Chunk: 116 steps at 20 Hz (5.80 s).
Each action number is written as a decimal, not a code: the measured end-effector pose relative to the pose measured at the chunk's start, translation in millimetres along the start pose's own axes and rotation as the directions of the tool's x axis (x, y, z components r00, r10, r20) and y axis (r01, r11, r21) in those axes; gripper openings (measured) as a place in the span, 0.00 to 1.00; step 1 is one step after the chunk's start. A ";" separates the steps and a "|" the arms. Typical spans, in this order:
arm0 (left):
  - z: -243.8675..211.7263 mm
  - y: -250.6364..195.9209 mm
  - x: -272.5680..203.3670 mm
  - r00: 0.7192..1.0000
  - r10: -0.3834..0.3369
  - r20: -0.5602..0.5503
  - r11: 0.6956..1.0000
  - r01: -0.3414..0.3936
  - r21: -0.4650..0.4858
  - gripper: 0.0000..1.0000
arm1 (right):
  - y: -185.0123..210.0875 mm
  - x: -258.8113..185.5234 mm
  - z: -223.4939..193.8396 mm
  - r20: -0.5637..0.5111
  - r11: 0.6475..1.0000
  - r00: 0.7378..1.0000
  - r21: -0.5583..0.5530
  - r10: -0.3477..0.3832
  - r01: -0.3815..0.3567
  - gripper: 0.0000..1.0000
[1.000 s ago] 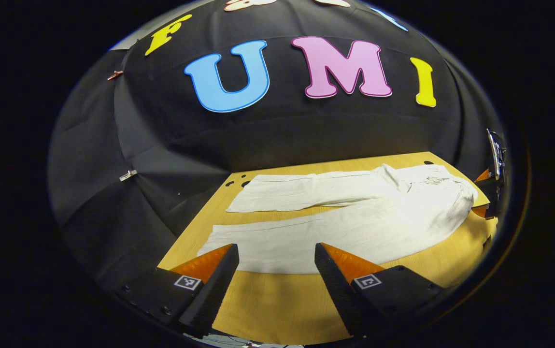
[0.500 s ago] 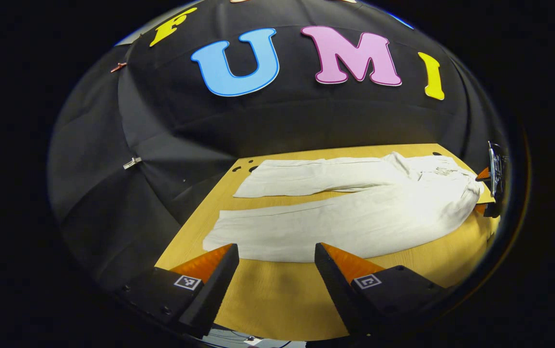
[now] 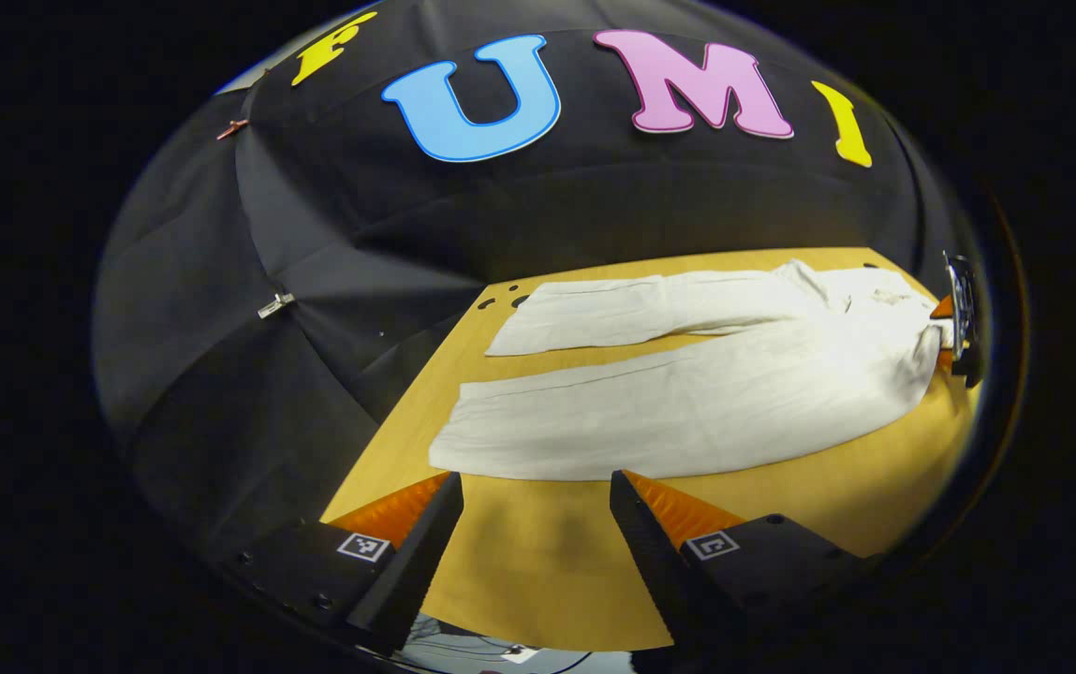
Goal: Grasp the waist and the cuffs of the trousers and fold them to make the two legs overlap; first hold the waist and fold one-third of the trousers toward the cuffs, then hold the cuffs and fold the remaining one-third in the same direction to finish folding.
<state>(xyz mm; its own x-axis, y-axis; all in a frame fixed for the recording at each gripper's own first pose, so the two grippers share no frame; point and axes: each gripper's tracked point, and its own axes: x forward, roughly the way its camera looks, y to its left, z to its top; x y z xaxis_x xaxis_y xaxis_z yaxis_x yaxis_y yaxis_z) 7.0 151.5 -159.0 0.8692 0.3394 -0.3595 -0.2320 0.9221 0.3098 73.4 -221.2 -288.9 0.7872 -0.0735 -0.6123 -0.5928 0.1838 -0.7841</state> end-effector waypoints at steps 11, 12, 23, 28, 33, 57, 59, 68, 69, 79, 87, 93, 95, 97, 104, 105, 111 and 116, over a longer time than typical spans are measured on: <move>-43.9 52.8 85.1 0.999 -0.016 -0.048 0.876 0.037 0.480 0.98 | 8.6 4.3 -2.4 -0.041 0.979 0.990 0.161 0.133 -0.125 0.08; -43.0 55.8 91.3 0.999 -0.018 -0.050 0.859 0.041 0.511 0.98 | 8.8 6.2 -4.1 -0.041 0.973 0.988 0.180 0.152 -0.142 0.08; -47.3 53.5 148.4 0.994 -0.104 -0.041 0.342 0.075 0.937 0.84 | 9.3 3.8 -2.9 -0.015 0.982 0.988 0.117 0.152 -0.149 0.07; -52.8 42.2 155.6 0.966 -0.197 -0.168 0.164 0.201 0.966 0.66 | 9.5 3.7 -2.9 -0.001 0.988 0.991 0.080 0.134 -0.133 0.07; -61.6 42.3 161.8 0.925 -0.179 -0.335 0.148 0.362 0.920 0.34 | 8.9 3.6 -3.5 0.012 0.988 0.991 0.081 0.130 -0.131 0.07; 96.1 83.6 191.8 0.984 0.018 0.179 0.471 -0.166 0.867 0.05 | -133.1 26.8 20.0 -0.089 0.895 0.963 0.355 -0.254 0.268 0.07; 106.0 80.9 201.9 0.984 0.002 0.178 0.449 -0.160 0.879 0.05 | -139.2 33.3 27.4 -0.091 0.884 0.959 0.371 -0.268 0.283 0.07; -13.3 11.6 132.0 0.893 -0.345 -0.289 0.226 0.378 0.898 0.54 | -107.9 34.6 32.1 -0.040 0.946 0.982 0.264 -0.185 0.189 0.07; -26.1 5.7 126.8 0.875 -0.357 -0.328 0.192 0.413 0.891 0.61 | -104.9 33.1 29.2 -0.044 0.947 0.983 0.264 -0.177 0.182 0.07; -40.7 -7.0 168.9 0.904 -0.261 -0.337 0.177 0.389 0.904 0.64 | -84.4 31.5 22.4 -0.056 0.959 0.989 0.243 -0.139 0.148 0.07; -25.6 -8.6 199.1 0.963 -0.200 -0.181 0.293 0.235 0.927 0.05 | -82.0 32.9 19.8 -0.069 0.957 0.988 0.245 -0.141 0.153 0.07; 57.6 0.7 207.2 0.986 -0.132 0.103 0.495 -0.025 0.869 0.05 | -130.6 32.5 20.2 -0.122 0.887 0.955 0.354 -0.269 0.295 0.06; 74.7 -1.3 214.8 0.982 -0.129 0.141 0.507 -0.057 0.860 0.05 | -146.7 40.2 27.5 -0.146 0.844 0.940 0.413 -0.309 0.342 0.06; 93.2 -7.6 224.5 0.975 -0.139 0.176 0.513 -0.081 0.854 0.05 | -159.7 47.4 37.1 -0.159 0.800 0.927 0.468 -0.341 0.375 0.06; 176.5 -11.7 277.3 0.946 -0.136 0.293 0.552 -0.173 0.816 0.05 | -216.6 86.0 59.9 -0.200 0.675 0.881 0.577 -0.428 0.459 0.06; 188.8 -10.7 287.2 0.944 -0.132 0.303 0.563 -0.180 0.807 0.05 | -224.9 92.2 59.5 -0.208 0.657 0.876 0.591 -0.436 0.467 0.06; 216.5 -25.5 361.8 0.960 -0.128 0.248 0.599 -0.125 0.791 0.05 | -244.4 141.4 56.0 -0.248 0.538 0.886 0.720 -0.391 0.439 0.06; 177.0 -50.3 376.1 0.977 -0.186 0.109 0.621 0.031 0.783 0.10 | -221.0 153.6 36.1 -0.225 0.459 0.945 0.832 -0.235 0.312 0.35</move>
<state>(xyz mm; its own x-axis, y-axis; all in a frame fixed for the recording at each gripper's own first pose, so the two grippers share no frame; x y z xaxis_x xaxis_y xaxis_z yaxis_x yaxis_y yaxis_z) 422.8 199.9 -154.0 0.9395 0.1398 -0.3127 0.2247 0.4372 0.8708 331.5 -237.7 -206.1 0.8453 -0.3337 -0.4174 0.1154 0.8766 -0.4671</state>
